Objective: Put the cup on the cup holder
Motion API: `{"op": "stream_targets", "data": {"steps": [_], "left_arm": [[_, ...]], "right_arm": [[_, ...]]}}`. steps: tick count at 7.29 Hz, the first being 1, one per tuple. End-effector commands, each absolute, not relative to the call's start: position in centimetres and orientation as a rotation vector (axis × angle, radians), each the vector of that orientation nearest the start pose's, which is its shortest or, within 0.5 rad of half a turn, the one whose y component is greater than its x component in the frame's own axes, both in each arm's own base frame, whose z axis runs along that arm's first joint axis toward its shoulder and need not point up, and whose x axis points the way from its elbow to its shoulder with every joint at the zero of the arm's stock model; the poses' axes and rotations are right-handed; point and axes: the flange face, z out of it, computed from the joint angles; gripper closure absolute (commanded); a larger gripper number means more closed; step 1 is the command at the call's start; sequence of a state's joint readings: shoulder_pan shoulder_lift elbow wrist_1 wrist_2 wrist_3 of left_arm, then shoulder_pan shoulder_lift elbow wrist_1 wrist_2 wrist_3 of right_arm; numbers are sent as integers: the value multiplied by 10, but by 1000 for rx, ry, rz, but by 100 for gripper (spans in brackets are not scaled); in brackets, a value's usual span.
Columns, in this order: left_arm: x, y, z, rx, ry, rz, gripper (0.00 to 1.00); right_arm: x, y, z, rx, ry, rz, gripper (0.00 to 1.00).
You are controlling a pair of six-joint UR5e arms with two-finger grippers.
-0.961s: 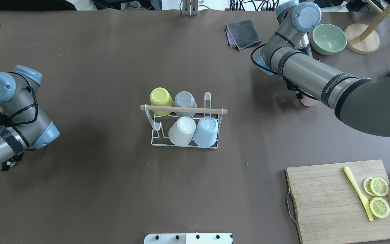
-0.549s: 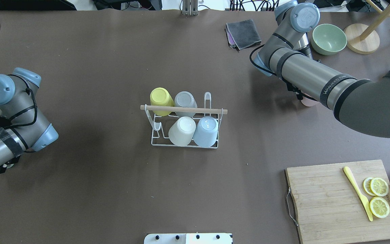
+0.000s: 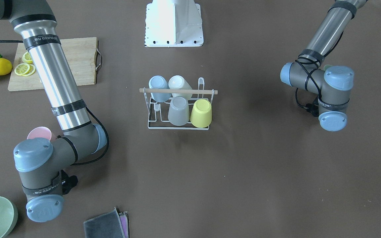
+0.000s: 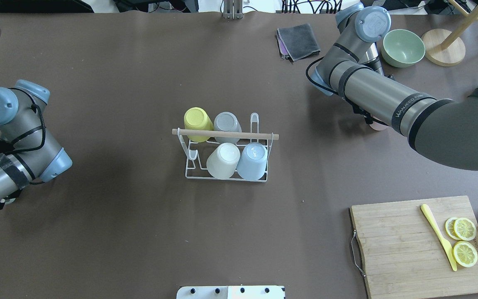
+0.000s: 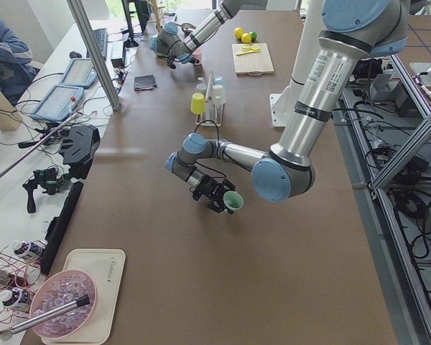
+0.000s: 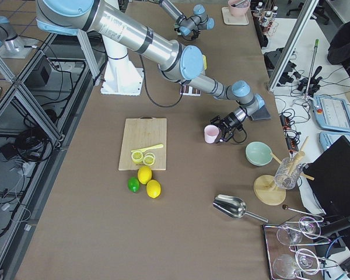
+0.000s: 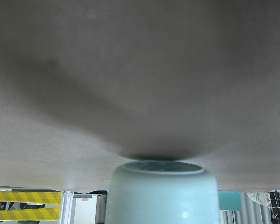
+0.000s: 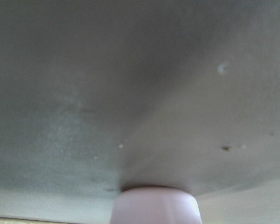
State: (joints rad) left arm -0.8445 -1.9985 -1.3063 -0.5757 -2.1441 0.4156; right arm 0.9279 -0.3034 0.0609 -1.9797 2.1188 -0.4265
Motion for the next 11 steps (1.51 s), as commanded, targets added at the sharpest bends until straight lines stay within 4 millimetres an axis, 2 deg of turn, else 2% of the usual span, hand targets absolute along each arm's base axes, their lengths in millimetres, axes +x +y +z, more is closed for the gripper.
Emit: {"op": "stream_targets", "data": {"steps": [1,2,3,5,7,9,10,11], "left_arm": [[283,-507,557,-785,438,777,100],[278,-506,518,-668,443,718,100],[277,-496,489,-558,436,639,100],[255,-458,469,-277,561,527,100],[251,-447,429,-28,727,318,100],[252,-450,388,177,891,245,100],[245,-440,381,266,971,224,100],[238,-435,374,375,1041,218,100]], "right_arm": [[-427,-696,513,-719,-460,-835,0],[-427,-697,513,-717,-459,-836,0],[-427,-696,514,-719,-452,-840,0],[-430,-693,516,-725,-438,-847,0],[-433,-690,517,-727,-428,-851,0],[-434,-689,517,-728,-426,-849,0],[-434,-689,517,-728,-425,-850,0],[-434,-690,516,-725,-429,-862,16]]}}
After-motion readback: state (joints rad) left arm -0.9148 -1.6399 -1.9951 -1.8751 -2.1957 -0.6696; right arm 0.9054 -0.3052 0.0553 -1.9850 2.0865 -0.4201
